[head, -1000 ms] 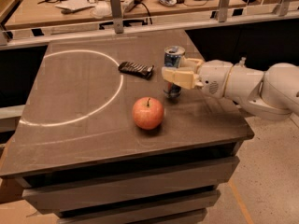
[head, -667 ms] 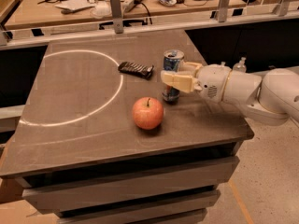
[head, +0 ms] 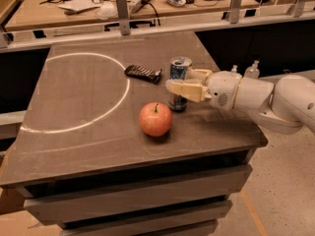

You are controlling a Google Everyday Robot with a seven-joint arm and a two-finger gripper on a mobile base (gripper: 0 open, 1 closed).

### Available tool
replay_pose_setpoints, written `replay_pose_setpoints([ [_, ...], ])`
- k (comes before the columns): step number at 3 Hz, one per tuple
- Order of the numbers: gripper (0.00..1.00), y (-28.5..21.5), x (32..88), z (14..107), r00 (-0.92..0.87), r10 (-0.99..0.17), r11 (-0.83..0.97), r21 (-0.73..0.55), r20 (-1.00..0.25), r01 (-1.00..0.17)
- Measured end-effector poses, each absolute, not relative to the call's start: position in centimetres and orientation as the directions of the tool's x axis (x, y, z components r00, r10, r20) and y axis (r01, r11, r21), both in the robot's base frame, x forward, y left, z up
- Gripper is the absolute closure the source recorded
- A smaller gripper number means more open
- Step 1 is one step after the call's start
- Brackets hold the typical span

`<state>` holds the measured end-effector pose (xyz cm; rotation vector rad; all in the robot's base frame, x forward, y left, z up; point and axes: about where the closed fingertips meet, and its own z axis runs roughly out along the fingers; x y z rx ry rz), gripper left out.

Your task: Place redbull can upright

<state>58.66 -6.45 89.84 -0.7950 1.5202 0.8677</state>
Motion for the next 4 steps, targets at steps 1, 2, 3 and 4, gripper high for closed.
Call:
replay_pose_setpoints([
  [1,0.01,-7.2,58.7,89.9,-0.108,-0.026,0.495,0.081,-0.994,-0.865],
  [2,0.00,-9.3,58.2,89.6,-0.107,-0.079,0.501,0.054,-0.991,-0.864],
  [3,0.00,-11.8,57.4,89.3,-0.116,-0.127,0.523,0.033,-0.985,-0.852],
  [4,0.00,-15.7,56.4,89.2,-0.135,-0.189,0.575,0.002,-0.973,-0.818],
])
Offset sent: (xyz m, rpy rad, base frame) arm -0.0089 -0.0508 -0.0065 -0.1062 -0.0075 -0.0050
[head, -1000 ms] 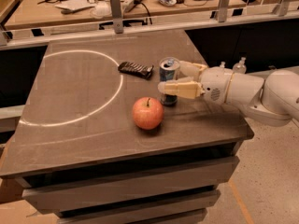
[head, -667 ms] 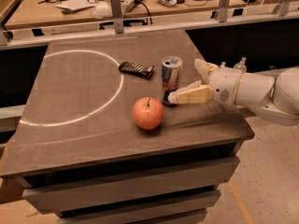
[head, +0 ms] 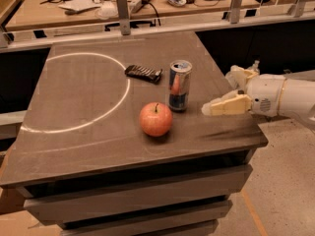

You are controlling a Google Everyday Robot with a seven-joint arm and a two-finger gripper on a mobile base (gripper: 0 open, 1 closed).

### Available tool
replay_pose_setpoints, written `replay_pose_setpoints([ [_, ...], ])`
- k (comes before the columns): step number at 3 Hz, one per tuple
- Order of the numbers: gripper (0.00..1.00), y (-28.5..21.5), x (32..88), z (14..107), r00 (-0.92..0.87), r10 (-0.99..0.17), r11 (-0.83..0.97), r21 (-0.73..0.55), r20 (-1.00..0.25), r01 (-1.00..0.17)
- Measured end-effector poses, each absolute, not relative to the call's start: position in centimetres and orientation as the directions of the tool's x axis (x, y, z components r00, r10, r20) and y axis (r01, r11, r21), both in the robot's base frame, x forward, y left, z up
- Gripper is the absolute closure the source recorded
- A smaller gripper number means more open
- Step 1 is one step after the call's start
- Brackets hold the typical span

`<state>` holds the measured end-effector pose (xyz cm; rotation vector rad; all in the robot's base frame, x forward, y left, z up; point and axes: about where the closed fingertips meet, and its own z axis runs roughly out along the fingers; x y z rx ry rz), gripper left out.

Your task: Place redbull can upright

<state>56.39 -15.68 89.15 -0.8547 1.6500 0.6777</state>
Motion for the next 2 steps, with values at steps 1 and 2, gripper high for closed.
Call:
replay_pose_setpoints([
  [1,0.00,-20.37,54.17,89.40,-0.180,-0.252,0.644,-0.026,-0.951,-0.765],
  [2,0.00,-21.03,53.89,89.54,-0.185,-0.260,0.653,-0.032,-0.948,-0.756],
])
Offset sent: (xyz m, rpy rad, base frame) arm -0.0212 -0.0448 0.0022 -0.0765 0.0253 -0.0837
